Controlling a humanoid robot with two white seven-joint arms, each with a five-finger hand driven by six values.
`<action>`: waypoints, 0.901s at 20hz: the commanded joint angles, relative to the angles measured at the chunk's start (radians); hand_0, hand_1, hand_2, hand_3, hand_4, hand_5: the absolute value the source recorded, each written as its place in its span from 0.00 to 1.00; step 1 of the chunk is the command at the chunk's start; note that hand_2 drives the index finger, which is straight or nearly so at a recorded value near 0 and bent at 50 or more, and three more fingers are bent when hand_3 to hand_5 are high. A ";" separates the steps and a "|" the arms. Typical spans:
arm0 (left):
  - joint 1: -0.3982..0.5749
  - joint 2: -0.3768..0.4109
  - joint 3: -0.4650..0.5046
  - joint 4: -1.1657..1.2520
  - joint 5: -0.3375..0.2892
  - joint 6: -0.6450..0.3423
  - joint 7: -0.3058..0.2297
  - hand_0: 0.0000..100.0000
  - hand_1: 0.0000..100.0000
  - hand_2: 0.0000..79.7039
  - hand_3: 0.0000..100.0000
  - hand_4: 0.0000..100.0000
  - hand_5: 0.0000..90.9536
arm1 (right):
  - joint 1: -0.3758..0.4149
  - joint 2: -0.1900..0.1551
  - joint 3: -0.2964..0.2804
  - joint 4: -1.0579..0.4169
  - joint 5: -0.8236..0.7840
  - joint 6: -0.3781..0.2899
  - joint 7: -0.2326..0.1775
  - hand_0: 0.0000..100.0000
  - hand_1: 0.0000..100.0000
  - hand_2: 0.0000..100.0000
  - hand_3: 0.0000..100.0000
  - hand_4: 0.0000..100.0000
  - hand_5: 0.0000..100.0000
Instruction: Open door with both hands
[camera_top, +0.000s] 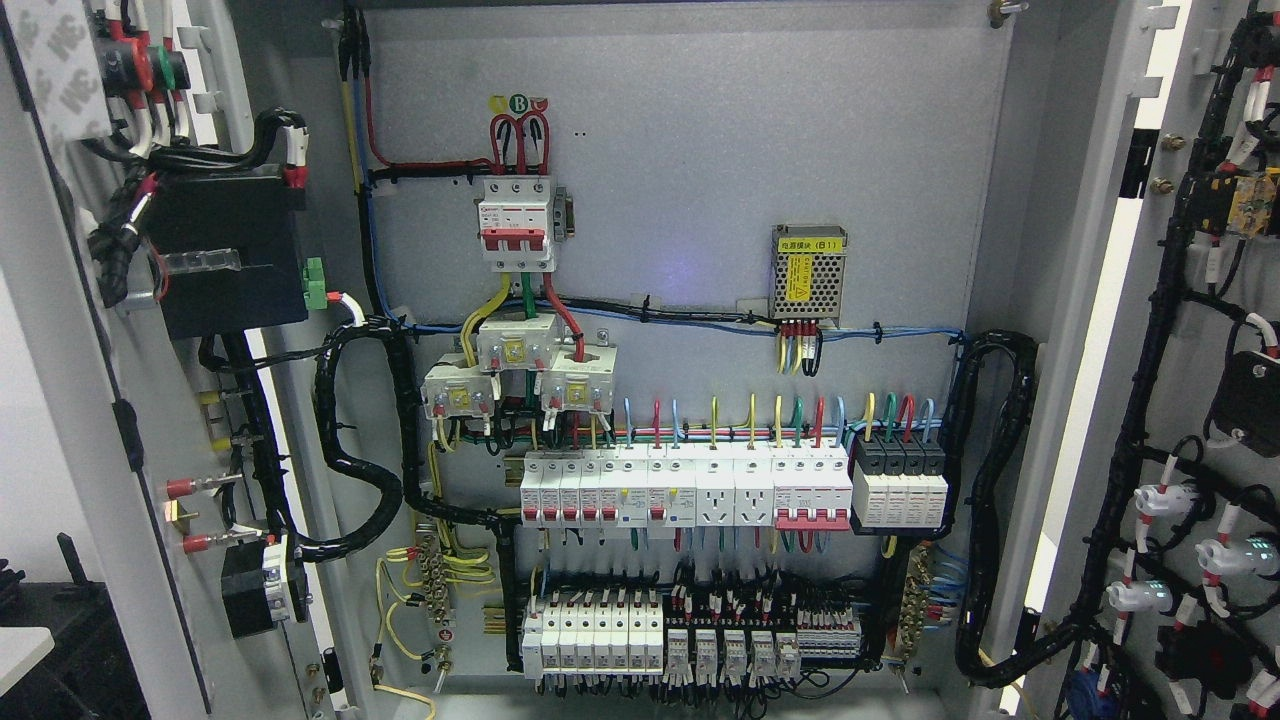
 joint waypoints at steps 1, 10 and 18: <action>0.025 -0.034 0.002 -0.001 0.000 0.000 0.000 0.00 0.00 0.00 0.00 0.04 0.00 | -0.012 0.023 0.025 0.017 0.016 0.000 -0.001 0.00 0.00 0.00 0.00 0.00 0.00; 0.025 -0.033 0.002 -0.003 0.000 0.000 0.000 0.00 0.00 0.00 0.00 0.04 0.00 | -0.029 0.043 0.025 0.017 0.016 0.023 -0.002 0.00 0.00 0.00 0.00 0.00 0.00; 0.025 -0.034 0.002 -0.006 0.002 0.000 0.000 0.00 0.00 0.00 0.00 0.04 0.00 | -0.030 0.052 0.027 0.017 0.016 0.025 -0.002 0.00 0.00 0.00 0.00 0.00 0.00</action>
